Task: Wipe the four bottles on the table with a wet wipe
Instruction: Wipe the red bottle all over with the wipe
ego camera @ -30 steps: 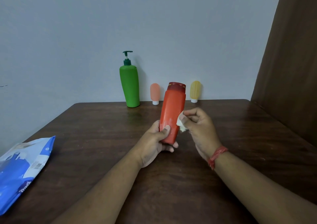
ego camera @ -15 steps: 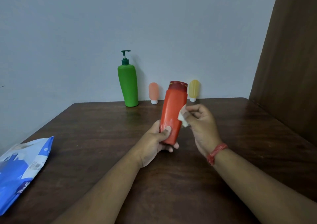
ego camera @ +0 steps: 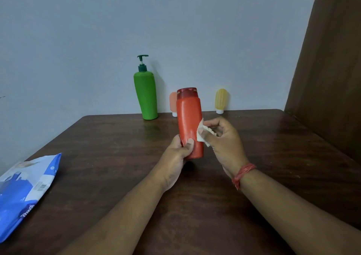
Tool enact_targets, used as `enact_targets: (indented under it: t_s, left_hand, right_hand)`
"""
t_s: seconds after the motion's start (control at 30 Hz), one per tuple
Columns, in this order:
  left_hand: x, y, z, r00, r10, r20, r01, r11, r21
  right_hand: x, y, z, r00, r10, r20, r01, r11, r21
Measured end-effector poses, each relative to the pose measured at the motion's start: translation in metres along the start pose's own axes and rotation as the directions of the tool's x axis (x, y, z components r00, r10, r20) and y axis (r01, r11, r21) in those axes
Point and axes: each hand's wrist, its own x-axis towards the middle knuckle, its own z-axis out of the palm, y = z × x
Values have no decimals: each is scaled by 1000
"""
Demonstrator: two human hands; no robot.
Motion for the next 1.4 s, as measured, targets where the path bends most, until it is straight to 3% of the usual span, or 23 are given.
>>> enact_targets:
  t_s: [0.2,0.4,0.47,0.67,0.73,0.87,0.93,1.07,1.17,1.27,1.4]
  left_hand:
    - [4,8,-13,981,21,-191,-63,975,-213]
    - [1,1,-3,999,-28,-39,28,1000,-12]
    - [1,0,1,999,-38,-32,38,999,-15]
    - [4,7,-14,987,14,-158,-44,981,-188]
    - [2,8,-15,992,-1,-125,-14,993,-117]
    - [1,1,-5,1000,-15,17,11,983,184]
    - [1,-1,-2,999,-19,41,9,975,221]
    - [2,0,-5,997,11,-76,-3,994,105]
    - [6,3,-11,988,3,-152,0,1000,18]
    - [3,4,-8,996,13,-87,3,985,174]
    - [-1,2,1,998,-11,59,-15,909,416]
  right_hand:
    - [-11,8,15,976,6,216,29,988,-155]
    - [-4,5,6,998,55,-14,-55,998,8]
    - [-1,5,4,998,48,-37,-47,999,8]
    - [-13,6,15,977,60,204,-48,997,-64]
    - [-12,5,15,983,72,171,-65,997,-47]
    - [0,1,3,996,79,-48,-76,995,63]
    - [3,1,-2,993,60,-101,-53,996,72]
    - [-1,8,3,1000,13,22,-11,997,-82]
    - [-2,13,9,983,-116,141,155,938,-310]
    - [1,7,5,942,-320,100,331,843,-425]
    - [8,-5,-13,887,-462,-4,386,745,-545]
